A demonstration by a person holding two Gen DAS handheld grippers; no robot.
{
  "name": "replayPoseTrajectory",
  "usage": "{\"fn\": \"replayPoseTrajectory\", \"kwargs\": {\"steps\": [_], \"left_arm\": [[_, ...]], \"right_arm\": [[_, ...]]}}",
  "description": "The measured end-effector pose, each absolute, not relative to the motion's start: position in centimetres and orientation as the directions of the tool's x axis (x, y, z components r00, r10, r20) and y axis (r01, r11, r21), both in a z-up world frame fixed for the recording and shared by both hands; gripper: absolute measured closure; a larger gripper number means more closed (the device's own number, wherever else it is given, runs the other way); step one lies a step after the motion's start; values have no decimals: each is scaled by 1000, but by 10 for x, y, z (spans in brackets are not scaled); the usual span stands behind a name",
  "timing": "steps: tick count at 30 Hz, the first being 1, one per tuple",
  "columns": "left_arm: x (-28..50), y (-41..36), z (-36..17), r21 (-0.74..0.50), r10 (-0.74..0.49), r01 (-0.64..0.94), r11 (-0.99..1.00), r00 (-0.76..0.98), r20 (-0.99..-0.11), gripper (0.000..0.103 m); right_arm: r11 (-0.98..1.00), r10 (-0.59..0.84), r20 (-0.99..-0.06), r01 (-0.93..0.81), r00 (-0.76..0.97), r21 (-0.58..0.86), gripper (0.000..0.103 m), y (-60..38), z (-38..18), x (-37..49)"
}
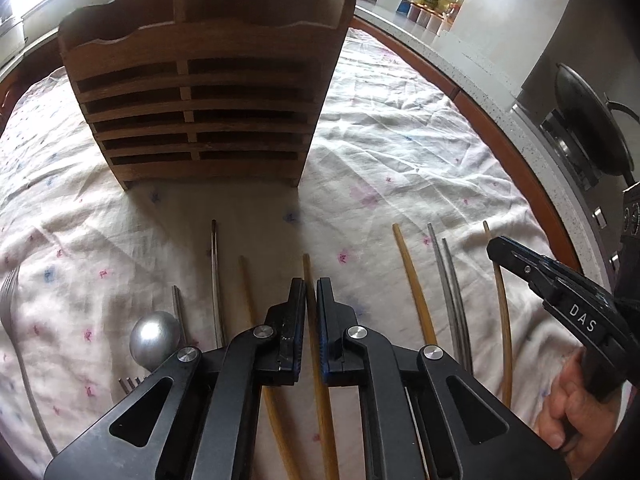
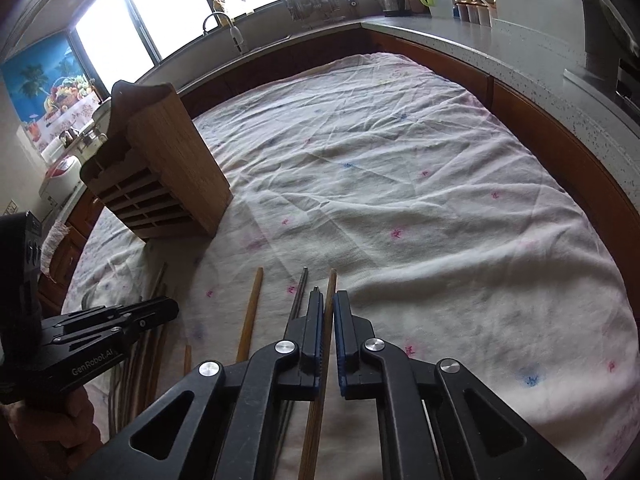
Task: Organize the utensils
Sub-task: 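Lift the left tool's chopstick over the wooden holder while the right tool carries its chopstick there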
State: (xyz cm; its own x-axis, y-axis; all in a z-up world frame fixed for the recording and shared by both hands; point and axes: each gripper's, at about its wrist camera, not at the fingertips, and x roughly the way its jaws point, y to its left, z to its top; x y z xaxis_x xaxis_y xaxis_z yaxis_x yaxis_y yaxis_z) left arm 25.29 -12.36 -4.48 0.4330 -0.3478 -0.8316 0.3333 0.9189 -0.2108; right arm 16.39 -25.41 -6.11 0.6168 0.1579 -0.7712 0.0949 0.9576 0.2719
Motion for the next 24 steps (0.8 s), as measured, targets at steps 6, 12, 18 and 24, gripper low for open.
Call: {"fn": "replayPoseTrajectory", "kwargs": {"steps": [6, 12, 18, 24], "left_arm": [[225, -109, -7, -248, -408, 361, 899, 486, -773, 98], [202, -90, 32, -275, -454, 380, 883, 545, -705, 99], [182, -73, 65, -295, -479, 383, 875, 604, -636, 99], [165, -53, 89, -304, -493, 390, 870, 654, -573, 99]], "right_arm": [[953, 186, -724, 59, 664, 299, 98, -252, -30, 144], [952, 203, -677, 20, 708, 307, 98, -245, -2, 127], [953, 215, -614, -25, 759, 303, 98, -233, 35, 111], [957, 219, -562, -62, 797, 285, 98, -223, 62, 101]]}}
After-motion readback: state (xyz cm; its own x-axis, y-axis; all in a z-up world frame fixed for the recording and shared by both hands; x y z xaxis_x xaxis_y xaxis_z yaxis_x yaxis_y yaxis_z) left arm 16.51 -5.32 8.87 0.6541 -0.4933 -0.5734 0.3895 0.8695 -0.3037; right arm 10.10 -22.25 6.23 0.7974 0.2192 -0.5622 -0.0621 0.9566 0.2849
